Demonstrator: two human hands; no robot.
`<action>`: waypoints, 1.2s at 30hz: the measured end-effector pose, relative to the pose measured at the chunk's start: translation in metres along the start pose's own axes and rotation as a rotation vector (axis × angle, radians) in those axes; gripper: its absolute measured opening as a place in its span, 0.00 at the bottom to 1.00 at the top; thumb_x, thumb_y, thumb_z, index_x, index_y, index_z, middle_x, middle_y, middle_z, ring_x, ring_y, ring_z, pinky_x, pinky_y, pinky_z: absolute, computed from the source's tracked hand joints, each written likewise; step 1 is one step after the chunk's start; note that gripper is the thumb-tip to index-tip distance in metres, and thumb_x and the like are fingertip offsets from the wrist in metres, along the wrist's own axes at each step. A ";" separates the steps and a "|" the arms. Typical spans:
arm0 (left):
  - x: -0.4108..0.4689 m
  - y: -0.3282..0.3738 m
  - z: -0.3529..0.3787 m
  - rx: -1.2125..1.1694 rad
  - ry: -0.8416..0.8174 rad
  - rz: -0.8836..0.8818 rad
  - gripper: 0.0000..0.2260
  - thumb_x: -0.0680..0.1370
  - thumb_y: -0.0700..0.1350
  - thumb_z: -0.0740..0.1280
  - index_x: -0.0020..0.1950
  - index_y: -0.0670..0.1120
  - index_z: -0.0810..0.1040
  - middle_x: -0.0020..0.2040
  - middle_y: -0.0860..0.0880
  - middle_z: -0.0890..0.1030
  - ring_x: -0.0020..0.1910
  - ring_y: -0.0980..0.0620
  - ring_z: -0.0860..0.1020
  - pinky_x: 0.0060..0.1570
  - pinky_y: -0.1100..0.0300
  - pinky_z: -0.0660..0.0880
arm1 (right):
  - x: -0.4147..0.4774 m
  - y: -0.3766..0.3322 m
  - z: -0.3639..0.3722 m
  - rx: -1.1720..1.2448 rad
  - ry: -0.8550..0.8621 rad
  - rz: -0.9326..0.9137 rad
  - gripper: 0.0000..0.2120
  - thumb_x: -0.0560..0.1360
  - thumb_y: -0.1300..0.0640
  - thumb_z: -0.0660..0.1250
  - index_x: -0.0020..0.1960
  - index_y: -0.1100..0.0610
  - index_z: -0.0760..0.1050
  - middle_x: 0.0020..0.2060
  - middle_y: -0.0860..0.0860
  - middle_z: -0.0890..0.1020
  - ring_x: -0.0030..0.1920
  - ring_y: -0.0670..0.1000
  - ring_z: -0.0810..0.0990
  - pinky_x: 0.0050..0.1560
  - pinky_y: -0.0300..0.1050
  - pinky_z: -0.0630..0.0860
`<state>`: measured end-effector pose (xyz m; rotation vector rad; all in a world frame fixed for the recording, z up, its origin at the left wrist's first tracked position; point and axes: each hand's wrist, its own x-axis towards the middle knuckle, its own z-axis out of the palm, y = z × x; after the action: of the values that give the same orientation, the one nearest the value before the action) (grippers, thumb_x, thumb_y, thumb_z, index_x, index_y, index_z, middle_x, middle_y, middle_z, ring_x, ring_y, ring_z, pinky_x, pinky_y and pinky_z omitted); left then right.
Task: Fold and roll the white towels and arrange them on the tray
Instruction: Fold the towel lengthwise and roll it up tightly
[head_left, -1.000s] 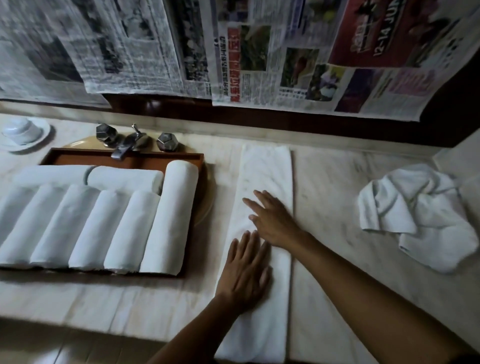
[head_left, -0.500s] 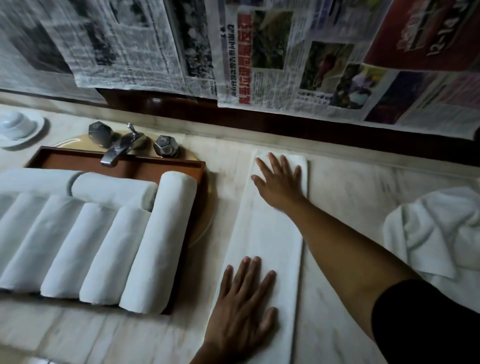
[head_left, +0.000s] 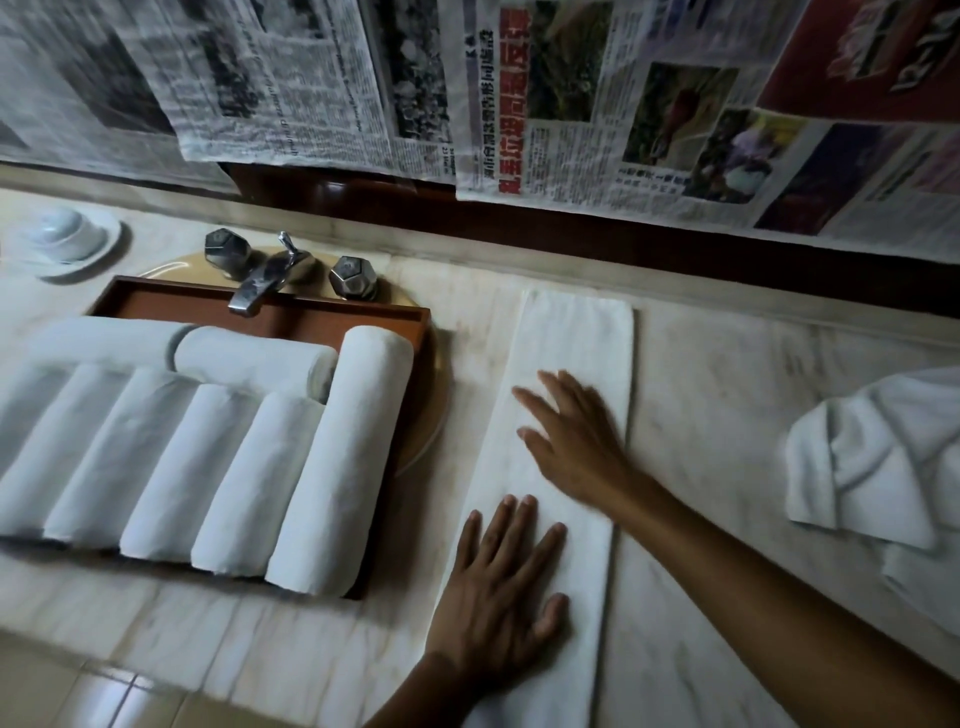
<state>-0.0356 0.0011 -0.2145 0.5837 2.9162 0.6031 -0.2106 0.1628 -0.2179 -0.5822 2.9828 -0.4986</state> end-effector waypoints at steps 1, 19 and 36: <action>0.000 0.000 0.000 0.017 -0.007 0.005 0.31 0.83 0.63 0.58 0.83 0.57 0.55 0.84 0.47 0.53 0.83 0.45 0.50 0.78 0.38 0.55 | -0.016 0.000 0.007 -0.052 0.005 -0.014 0.28 0.82 0.39 0.52 0.81 0.42 0.60 0.82 0.50 0.57 0.82 0.56 0.52 0.79 0.64 0.52; -0.016 0.027 0.013 0.043 0.026 -0.006 0.30 0.83 0.62 0.60 0.83 0.56 0.58 0.84 0.48 0.55 0.83 0.43 0.53 0.75 0.38 0.56 | 0.006 -0.001 -0.004 0.044 0.143 -0.246 0.21 0.80 0.50 0.63 0.72 0.50 0.76 0.74 0.59 0.72 0.74 0.63 0.70 0.73 0.65 0.67; -0.012 0.029 0.011 0.017 0.030 -0.019 0.29 0.83 0.61 0.59 0.83 0.57 0.57 0.84 0.48 0.55 0.83 0.45 0.52 0.76 0.37 0.59 | 0.017 0.011 -0.009 -0.075 -0.054 -0.062 0.28 0.83 0.37 0.49 0.82 0.40 0.56 0.84 0.50 0.51 0.83 0.56 0.45 0.79 0.64 0.43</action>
<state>-0.0123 0.0246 -0.2130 0.5536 2.9542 0.5906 -0.2311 0.1691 -0.2125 -0.6846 2.9511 -0.3695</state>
